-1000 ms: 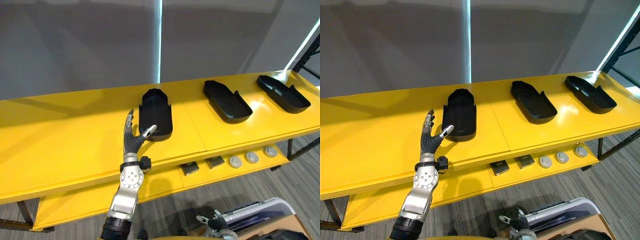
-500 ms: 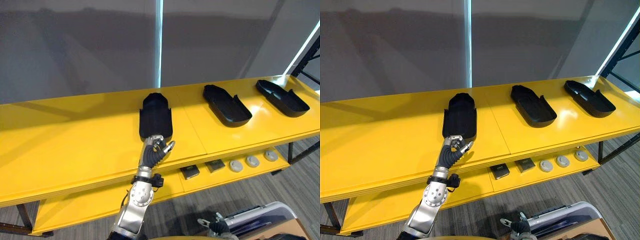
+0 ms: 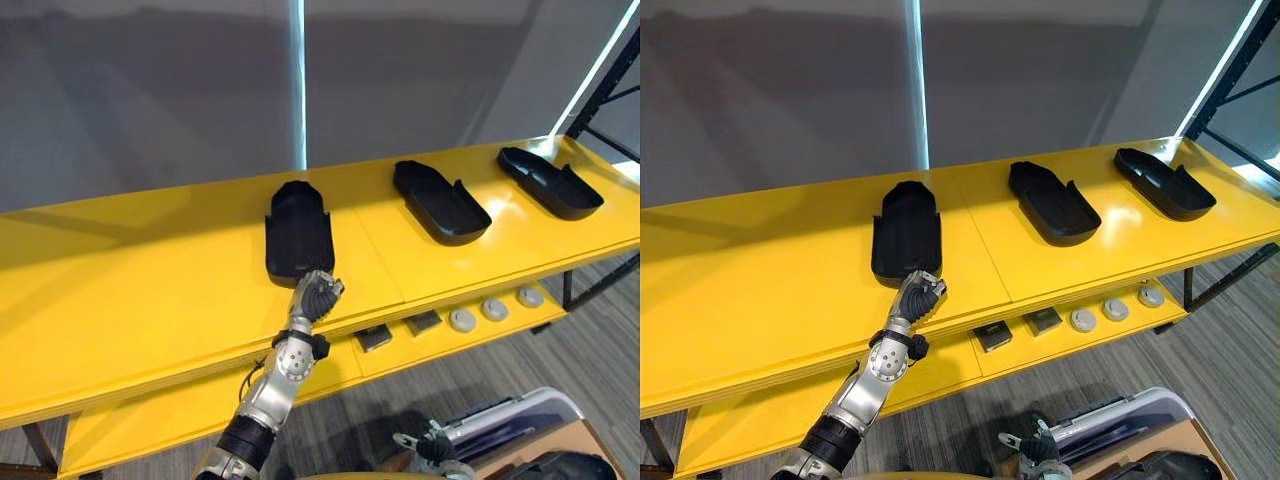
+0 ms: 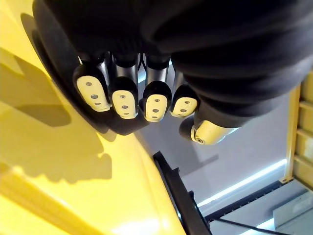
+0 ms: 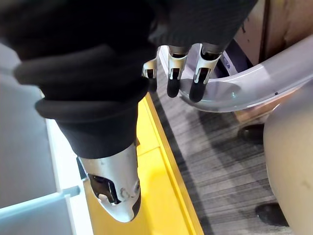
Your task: Walk over and take plastic housings, then place them on the shelf
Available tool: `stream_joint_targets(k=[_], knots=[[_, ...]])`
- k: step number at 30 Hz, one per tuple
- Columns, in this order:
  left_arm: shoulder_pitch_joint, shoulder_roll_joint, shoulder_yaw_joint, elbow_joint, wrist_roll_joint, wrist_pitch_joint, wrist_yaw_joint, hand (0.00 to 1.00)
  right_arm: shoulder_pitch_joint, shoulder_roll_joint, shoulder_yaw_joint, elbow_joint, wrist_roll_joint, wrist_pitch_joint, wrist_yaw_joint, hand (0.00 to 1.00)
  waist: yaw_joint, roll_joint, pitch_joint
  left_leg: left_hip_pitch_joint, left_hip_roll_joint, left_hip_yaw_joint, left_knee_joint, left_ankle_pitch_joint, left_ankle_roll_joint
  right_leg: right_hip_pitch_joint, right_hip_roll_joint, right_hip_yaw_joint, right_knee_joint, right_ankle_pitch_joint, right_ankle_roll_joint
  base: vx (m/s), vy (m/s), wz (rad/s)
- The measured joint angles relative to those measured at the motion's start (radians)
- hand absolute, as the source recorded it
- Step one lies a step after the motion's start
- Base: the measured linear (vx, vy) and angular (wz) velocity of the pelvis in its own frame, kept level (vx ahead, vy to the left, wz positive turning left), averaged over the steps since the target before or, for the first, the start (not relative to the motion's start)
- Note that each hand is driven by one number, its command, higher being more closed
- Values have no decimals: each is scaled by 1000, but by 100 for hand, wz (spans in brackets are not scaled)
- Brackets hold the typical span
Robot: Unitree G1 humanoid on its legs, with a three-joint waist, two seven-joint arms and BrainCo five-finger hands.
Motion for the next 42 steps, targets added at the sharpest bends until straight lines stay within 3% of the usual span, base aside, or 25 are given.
stream_joint_targets(k=[8,13,25,30,33,36,39,42], knots=[[-45,16,30,48,7,5,13,100,-17,-1,0,0,0,0,0,0,-6,1,14,-8,1,24,-1,-1,-1,-20,2,28,-1,6,4,-46,1,-10],[-107,36,39,95,7,14,27,100,-25,-1,0,-1,0,-3,0,0,-28,-3,28,-9,0,26,-1,-4,-5,-28,0,30,-2,7,7,-44,0,-2],[-120,41,37,90,-16,3,27,100,-23,-1,-1,0,0,-2,-1,0,-30,1,32,-11,-3,18,0,-3,-2,-22,-2,24,0,9,4,-1,0,0],[-84,62,36,-101,-55,-6,23,100,-24,-2,0,3,0,-2,-1,0,-29,9,37,-14,-11,-16,0,-1,1,-13,-8,-3,0,7,6,-23,1,16],[-30,101,43,-316,-93,-50,22,100,-26,-5,0,14,0,-2,-1,0,-26,14,40,-13,-15,-33,1,1,4,-3,-14,-21,0,5,8,-21,5,18],[46,113,157,-573,-149,-104,21,100,-44,-15,0,49,0,1,-1,0,-16,18,42,-13,-19,-50,1,2,5,4,-18,-29,1,3,9,-21,9,17],[98,113,295,-698,-216,-142,30,100,-44,-21,0,63,0,4,0,0,11,19,43,-5,-20,-64,1,2,5,9,-19,-39,21,-11,11,-18,-1,17],[205,98,538,-770,-316,-185,79,100,-45,-23,-2,84,-2,5,0,0,35,19,43,8,-22,-106,1,1,4,26,-24,-80,64,-49,8,-25,-19,43]])
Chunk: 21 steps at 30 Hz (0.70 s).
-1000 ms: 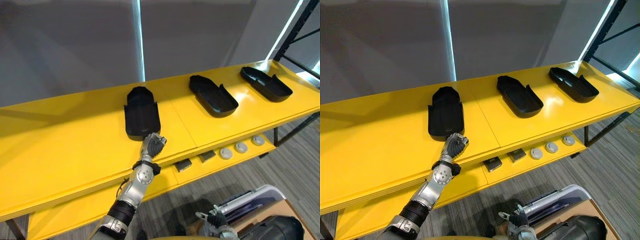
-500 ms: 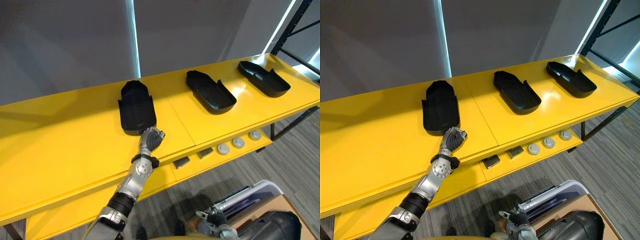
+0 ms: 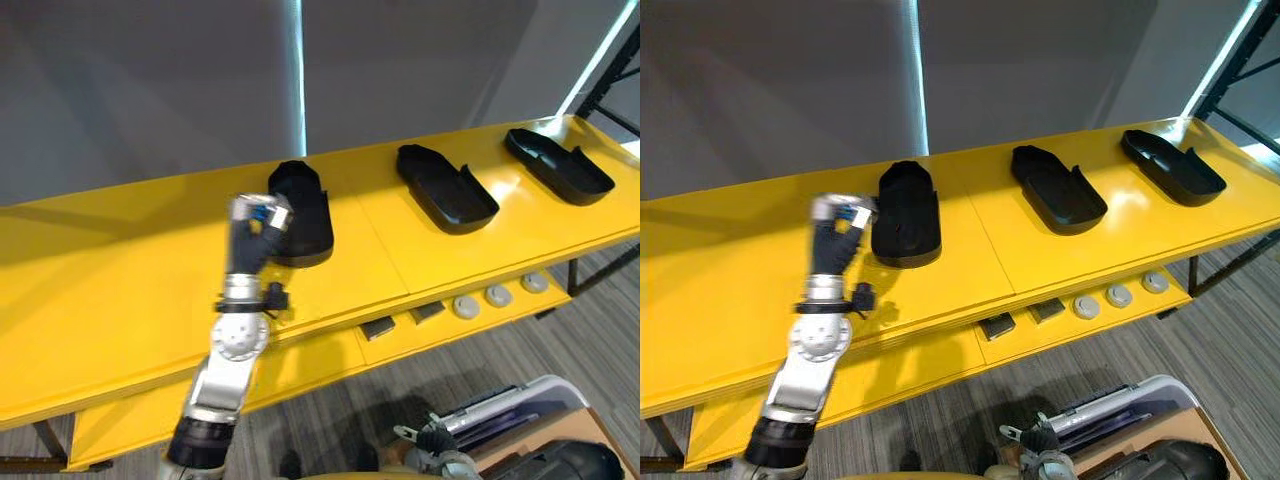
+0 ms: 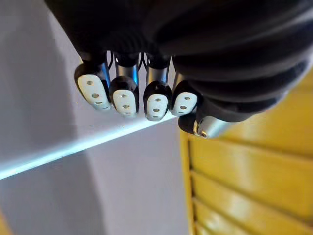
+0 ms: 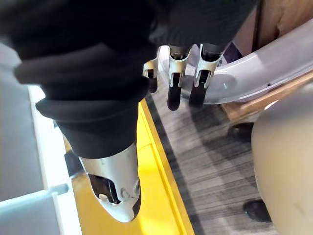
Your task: Walk over and take plastic housings, then place them on the shelf
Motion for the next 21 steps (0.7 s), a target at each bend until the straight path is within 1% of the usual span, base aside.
stream_joint_targets(k=[1,2,3,4,5,7,8,9,11,12,13,14,16,17,19,20,21], knots=[[30,-11,61,-1,-32,-7,21,100,1,0,-1,0,-1,0,0,0,2,-1,0,0,-1,-14,0,-4,-5,1,-2,-14,13,-12,0,-37,-25,46],[73,-32,147,0,-70,-11,48,100,3,1,-4,-1,-1,1,0,0,18,-2,0,-1,-3,-29,0,-4,-5,1,-6,-33,29,-26,2,-34,-23,43],[97,-46,187,0,-86,-11,60,100,2,2,-11,-5,-1,4,0,0,24,-2,0,-1,-3,-32,0,-4,-6,0,-8,-39,38,-33,1,-16,-18,35],[154,-74,246,0,-129,-12,77,100,9,3,-19,-9,0,9,-1,0,30,-4,-1,0,-3,-36,0,-4,-6,1,-12,-50,52,-44,3,-14,-16,29],[207,-96,281,8,-174,-12,82,100,16,4,-20,-15,0,15,-1,0,48,-4,-1,0,-7,-46,0,-4,-5,2,-17,-61,66,-57,6,-6,-13,30],[285,-117,299,45,-207,-8,80,100,28,8,-20,-54,0,27,-1,0,57,-7,-2,-1,-11,-59,0,-5,-4,3,-25,-86,79,-69,7,5,-11,32],[323,-125,297,107,-210,2,67,100,27,14,-15,-84,-1,29,-1,0,60,-6,-2,0,-12,-58,3,-9,1,3,-28,-91,92,-78,11,5,-10,22],[331,-128,297,147,-211,15,49,100,27,18,-15,-94,-4,29,-1,0,63,-6,-2,-3,-13,-56,13,-14,8,3,-30,-93,97,-81,11,-4,-5,4],[337,-136,276,342,-210,69,-18,100,18,28,0,-127,-12,31,1,0,80,-9,-4,-12,-14,-43,53,-39,16,2,-33,-92,113,-93,9,-11,-10,-9],[336,-140,274,394,-210,77,-32,100,16,29,2,-132,-15,31,1,0,79,-10,-5,-17,-14,-42,63,-45,15,0,-34,-91,119,-97,8,-2,-19,-9],[336,-151,264,493,-210,99,-59,0,10,34,2,-137,-19,32,1,0,79,-14,-8,-19,-14,-38,77,-49,12,0,-35,-90,126,-102,11,10,-14,-4],[335,-157,255,543,-210,109,-72,0,10,36,2,-140,-19,33,1,0,78,-14,-9,-18,-14,-36,80,-49,12,0,-35,-89,128,-105,10,25,-20,-5],[332,-176,206,715,-209,140,-107,0,15,43,2,-162,-19,35,1,0,76,-21,-16,-15,-12,-28,83,-49,12,0,-36,-88,134,-110,11,31,-18,-4],[331,-177,192,757,-209,145,-116,0,16,44,2,-162,-19,35,1,0,75,-18,-14,-16,-12,-26,84,-49,12,0,-36,-87,134,-110,11,21,-10,-5],[313,-185,161,883,-206,160,-127,0,19,46,1,-163,-18,36,0,0,74,-22,-17,-15,-11,-17,88,-55,11,0,-37,-82,134,-111,11,3,-2,-9],[308,-194,156,929,-190,163,-131,0,22,48,-1,-163,-18,36,0,0,74,-15,-15,-16,-10,-8,98,-64,14,1,-37,-75,135,-111,11,-10,10,-22],[304,-201,155,966,-171,166,-134,0,25,49,-2,-163,-18,36,-1,0,76,-13,-17,-14,-9,6,106,-73,12,1,-37,-62,136,-111,11,-11,12,-23]])
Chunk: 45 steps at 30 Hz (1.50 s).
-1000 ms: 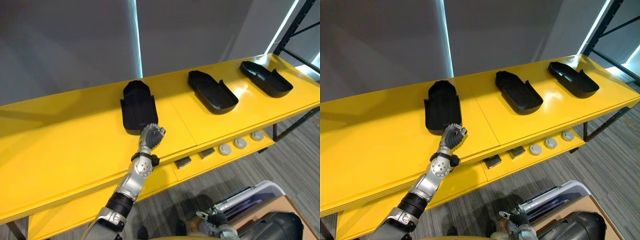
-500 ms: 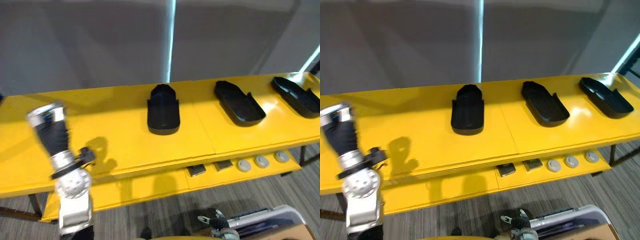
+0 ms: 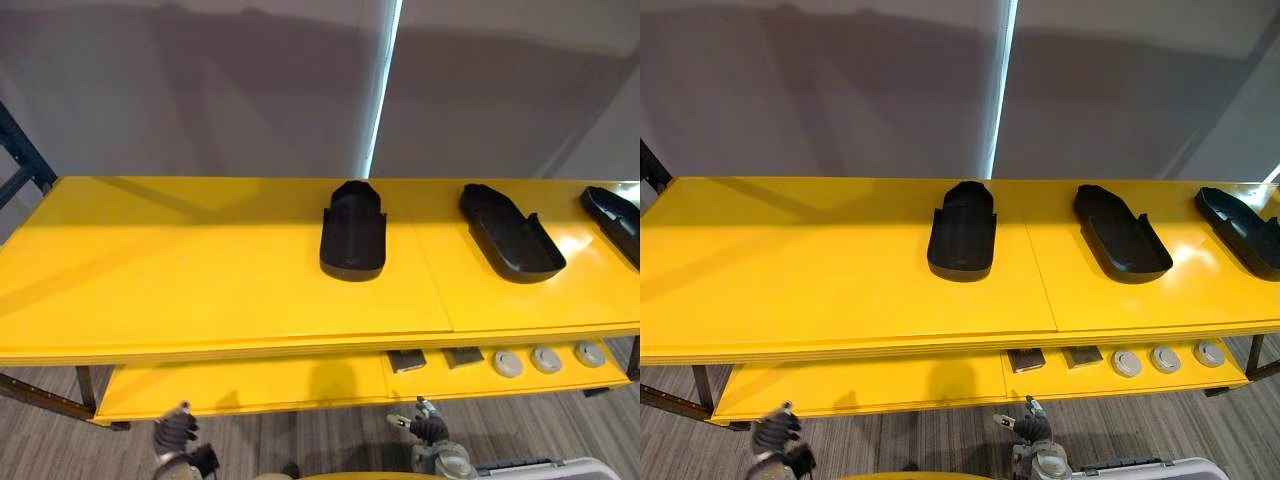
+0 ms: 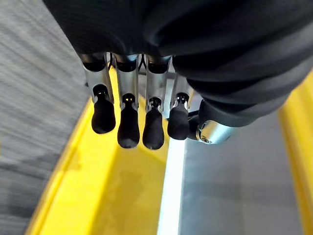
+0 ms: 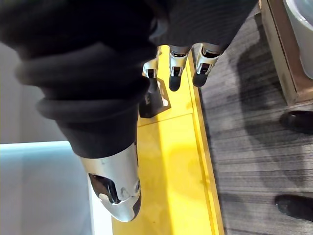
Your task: Walk over and take plastic housings, then place them on the shelf
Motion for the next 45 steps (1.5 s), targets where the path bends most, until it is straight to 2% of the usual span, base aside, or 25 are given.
stream_joint_targets(k=[6,10,15,18,22,23,24,25,27,28,30,31,34,35,36,37,38,41,42,45], knots=[[-34,6,-74,92,12,1,-8,0,11,2,-23,0,3,0,-4,0,-1,12,-4,4,2,27,1,-8,-4,-2,0,15,0,0,0,-13,5,-10],[-54,9,-140,118,43,-1,-9,0,15,3,-47,0,13,-1,-10,0,-4,31,-11,21,8,51,-15,-7,-4,-4,5,38,-2,1,0,12,-8,-17],[-81,17,-190,134,81,-8,-10,0,18,6,-59,1,24,-3,-11,0,-5,30,-10,32,19,74,-18,-12,-11,-7,17,64,-4,1,0,25,-22,-16],[-109,24,-206,150,93,-8,-12,0,15,10,-63,1,32,-4,-22,0,-18,29,5,-13,32,79,85,-66,-25,-7,26,65,3,-3,-5,-4,-9,-2],[-112,24,-207,150,102,-9,-11,0,-5,11,-63,-4,32,-6,-28,0,-24,51,27,-92,80,99,292,-173,-38,-58,64,119,69,-25,-16,-33,-24,-33],[-116,24,-208,150,102,-9,-11,0,-8,11,-63,-4,32,-6,-30,0,-26,54,27,-113,83,92,323,-180,-37,-75,68,126,84,-27,-15,-74,-25,-45],[-127,25,-212,149,102,-9,-11,0,-15,10,-60,-3,32,-6,-31,0,-25,57,29,-145,83,58,374,-189,-42,-106,73,147,108,-30,-15,-82,-2,-54],[-129,22,-223,143,101,-10,-10,0,-23,5,-53,-4,31,-6,-31,0,-25,44,37,-167,81,18,409,-203,-47,-135,79,172,125,-32,-15,-86,7,-61],[-129,16,-234,126,101,-10,-10,0,-36,1,-52,-4,31,-6,-32,0,-26,53,37,-183,80,-20,448,-235,-54,-163,92,206,151,-35,-12,-77,58,-63],[-130,15,-245,112,101,-11,-11,0,-38,1,-50,-5,30,-6,-32,0,-29,48,39,-183,77,-27,450,-264,-42,-188,96,230,175,-40,-6,-101,144,-70],[-156,14,-261,107,101,-13,-10,0,-34,4,-40,-15,29,-5,-31,0,-32,30,52,-184,64,-2,462,-273,-27,-207,91,271,188,-33,6,-107,161,-64],[-168,15,-263,106,101,-17,-10,0,-34,6,-35,-26,29,-1,-31,0,-26,17,56,-191,63,35,470,-279,-15,-228,93,312,190,-18,17,-115,175,-91],[-182,12,-263,102,101,-21,-10,0,-66,6,-13,-62,2,-1,-31,0,-26,2,70,-218,54,133,502,-287,6,-285,93,418,170,47,44,-143,197,-112],[-188,14,-263,102,101,-21,-10,0,-77,6,-12,-73,-15,-2,-32,0,-28,9,72,-238,59,180,496,-280,48,-302,88,422,131,100,54,-200,206,-114],[-191,14,-260,101,102,-21,-9,0,-85,6,-10,-71,-20,-1,-32,0,-24,23,76,-248,70,218,481,-272,65,-309,83,406,129,105,58,-217,165,-100],[-210,13,-258,99,102,-21,-8,0,-98,6,-7,-70,-30,0,-31,0,-16,9,88,-230,67,261,458,-258,86,-325,58,324,239,61,58,-210,146,-98],[-211,12,-263,99,102,-21,-9,0,-93,7,-7,-69,-36,0,-31,0,1,21,99,-211,62,294,442,-254,90,-319,37,270,357,-13,53,-191,128,-87],[-214,18,-275,99,102,-20,-11,0,-77,8,-7,-68,-41,0,-29,0,-1,5,90,-209,34,297,414,-252,78,-276,10,242,513,-118,65,-146,70,-20],[-214,18,-274,101,102,-19,-11,0,-67,7,-7,-68,-41,0,-29,0,3,-5,84,-210,19,297,397,-243,66,-240,-6,227,520,-148,60,-96,-20,-3],[-209,30,-272,149,102,-18,-11,0,-77,7,-5,-30,-41,0,-27,0,6,-23,66,-212,5,306,371,-224,52,-134,-18,178,316,-186,32,-18,-60,-14]])
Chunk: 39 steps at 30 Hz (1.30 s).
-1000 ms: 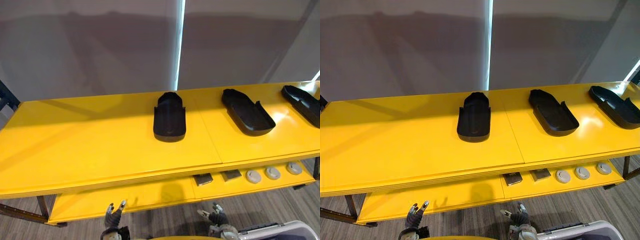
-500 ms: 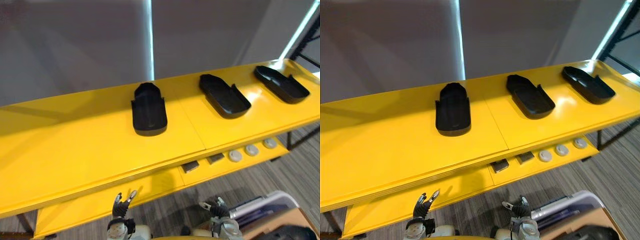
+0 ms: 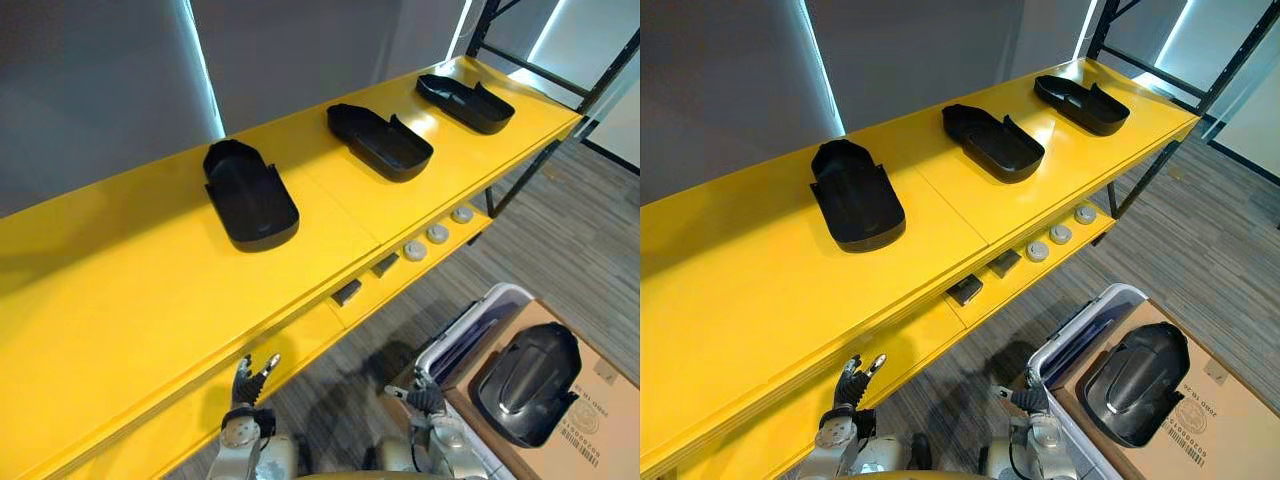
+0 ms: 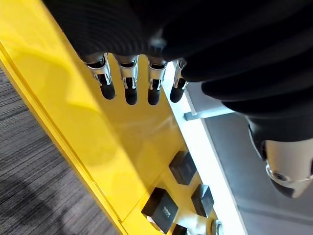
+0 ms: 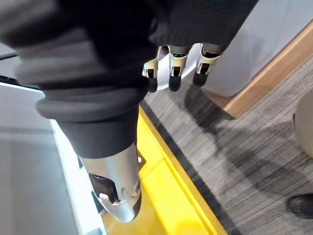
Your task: Walk over and take plastic housings, then place them on the shelf
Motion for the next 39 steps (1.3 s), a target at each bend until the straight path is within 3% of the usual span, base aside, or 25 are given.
stream_joint_targets(k=[2,4,9,13,14,15,17,18,20,22,25,26,28,29,31,34,39], knots=[[-1,12,-2,51,0,2,-1,0,-19,-7,-2,50,0,-2,0,0,0,-5,-7,1,-7,-3,-3,28,12,33,4,1,-84,-5,-4,24,-84,-13],[0,20,-11,90,0,8,-1,0,-25,-25,-12,98,1,-2,-1,0,-4,6,-16,9,-18,-79,-28,62,19,48,23,14,-125,21,-13,44,-118,-15],[-1,37,-10,137,0,8,-1,0,-26,-35,-20,126,2,-4,-2,0,-4,27,-29,57,18,-60,-84,87,2,82,59,97,-229,103,-29,0,-41,-57],[-8,38,-10,164,0,8,-1,0,-47,-47,-28,127,3,-5,-6,0,-8,61,-12,80,57,-5,-114,96,-2,46,94,184,-267,185,-25,-99,-9,-105],[-9,36,-9,162,-1,8,-1,0,-62,-56,-24,131,4,-5,-9,0,-10,73,-5,82,85,37,-125,96,-3,17,100,147,-280,213,-22,-143,-10,-128],[-7,37,-6,162,-1,8,-1,0,-70,-55,-19,136,4,-5,-14,0,-6,71,-3,78,97,76,-132,96,-3,5,88,82,-275,211,-41,-203,-34,-136],[-5,42,-4,163,-2,14,-1,0,-85,-64,-4,149,4,-5,-19,0,-8,81,9,94,130,169,-134,99,-15,-29,-14,-253,-206,183,-81,-187,-33,-134],[-4,51,-4,162,-2,13,-1,0,-80,-67,8,150,4,-5,-19,0,-5,84,10,100,142,189,-130,90,-34,-25,-37,-331,-209,184,-81,-94,-31,-105],[2,70,-4,164,-2,14,-1,0,-71,-65,17,151,3,-5,-18,0,-7,77,16,101,158,193,-104,67,-73,-25,-41,-347,-217,221,-46,-95,-124,-66],[0,75,-9,166,-2,14,-1,0,-36,-77,16,150,3,-4,-20,0,-31,83,23,103,189,146,-76,43,-106,-13,7,-330,-230,213,-64,-58,-217,-42],[-6,72,-10,171,-3,16,-2,0,2,-77,1,148,8,-4,-24,0,-32,88,24,105,254,135,-25,13,-152,-5,80,-292,-247,201,-87,21,-179,-50],[-9,72,-10,178,-4,17,-2,0,5,-77,-5,146,12,-5,-25,0,-31,86,25,105,254,114,-22,13,-152,-3,91,-278,-247,199,-92,80,-161,-67],[-13,70,-10,199,-10,21,-2,0,2,-76,-12,145,30,-5,-38,0,-34,86,31,108,204,-40,-19,19,-147,2,119,-223,-243,203,-113,136,-128,-74],[-19,67,-10,199,-15,23,-2,0,1,-81,-28,145,35,-5,-42,0,-33,83,34,111,158,-160,-24,13,-149,1,120,-187,-243,209,-126,125,-67,-72],[-23,57,-10,198,-22,22,-1,0,-5,-95,-47,146,45,-5,-44,0,-31,92,39,111,95,-282,-52,13,-150,2,120,-132,-246,216,-123,102,13,-94],[-23,45,-11,198,-24,23,-1,0,-5,-103,-75,145,54,-6,-59,0,-34,134,31,124,86,-272,-52,-3,-97,6,140,-56,-238,221,-106,136,108,-89],[-53,52,-8,198,-24,20,-1,0,6,-67,-99,142,111,-6,-61,0,-33,112,30,174,65,-207,-76,-17,-73,12,125,15,-245,222,-77,109,146,-38]])
